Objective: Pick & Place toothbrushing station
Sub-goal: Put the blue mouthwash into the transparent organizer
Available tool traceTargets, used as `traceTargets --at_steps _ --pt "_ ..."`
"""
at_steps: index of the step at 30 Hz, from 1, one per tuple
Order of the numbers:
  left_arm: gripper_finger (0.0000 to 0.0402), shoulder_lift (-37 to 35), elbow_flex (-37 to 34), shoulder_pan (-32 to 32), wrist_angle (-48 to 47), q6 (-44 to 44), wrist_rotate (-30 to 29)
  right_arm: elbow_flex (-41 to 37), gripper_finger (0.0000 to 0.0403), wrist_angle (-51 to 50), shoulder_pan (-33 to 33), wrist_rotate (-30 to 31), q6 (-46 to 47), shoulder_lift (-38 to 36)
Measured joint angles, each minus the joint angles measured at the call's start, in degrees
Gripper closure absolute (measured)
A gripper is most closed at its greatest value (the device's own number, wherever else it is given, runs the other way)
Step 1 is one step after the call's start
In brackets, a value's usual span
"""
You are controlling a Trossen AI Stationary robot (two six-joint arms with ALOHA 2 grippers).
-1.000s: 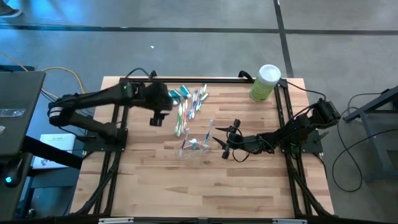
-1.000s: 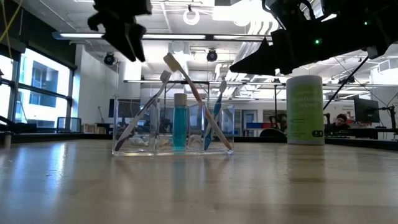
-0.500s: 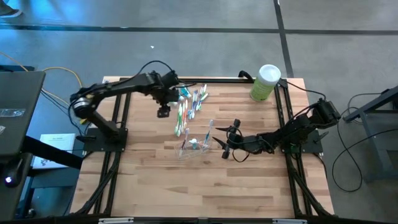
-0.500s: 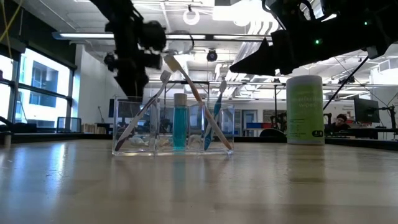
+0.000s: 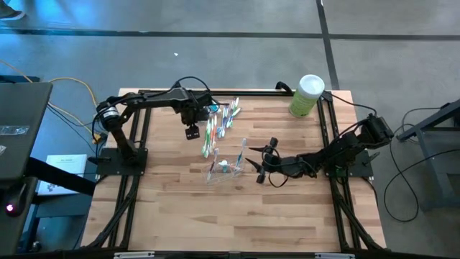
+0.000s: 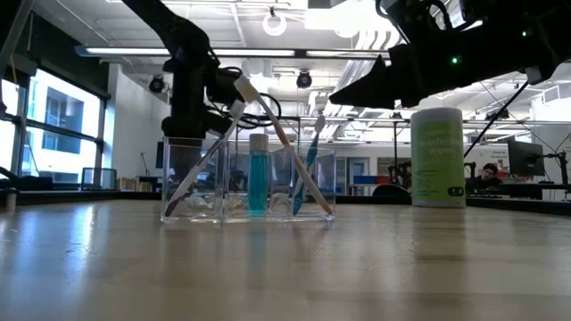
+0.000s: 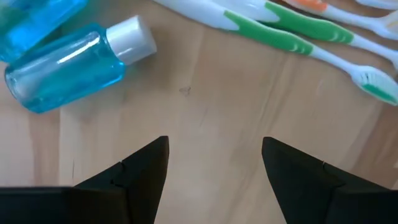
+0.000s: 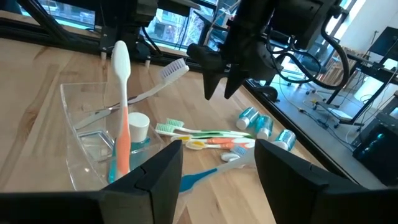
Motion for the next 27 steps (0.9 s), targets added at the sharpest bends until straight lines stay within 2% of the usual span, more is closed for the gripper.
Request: traceTargets --at_steps 4,13,16,21,27 --pt "0.0150 0.0 0.0 -0.6 0.0 -4.7 0.7 0.0 0.0210 0.0 0.0 0.0 0.3 0.0" --pt "0.0150 0.0 0.0 -2.4 0.0 -4.4 -1.1 0.0 0.0210 0.0 0.0 0.0 0.3 0.0" --pt "0.0150 0.0 0.0 -3.4 0.0 2.1 -5.4 0.0 0.0210 0.0 0.0 0.0 0.4 0.0" --pt "0.0150 -0.1 0.0 -5.7 0.2 19.0 -10.6 0.0 0.0210 0.0 0.0 0.0 0.4 0.0" --pt "0.0150 -0.1 0.0 -5.2 6.0 30.5 -13.3 0.0 0.0210 0.0 0.0 0.0 0.4 0.0"
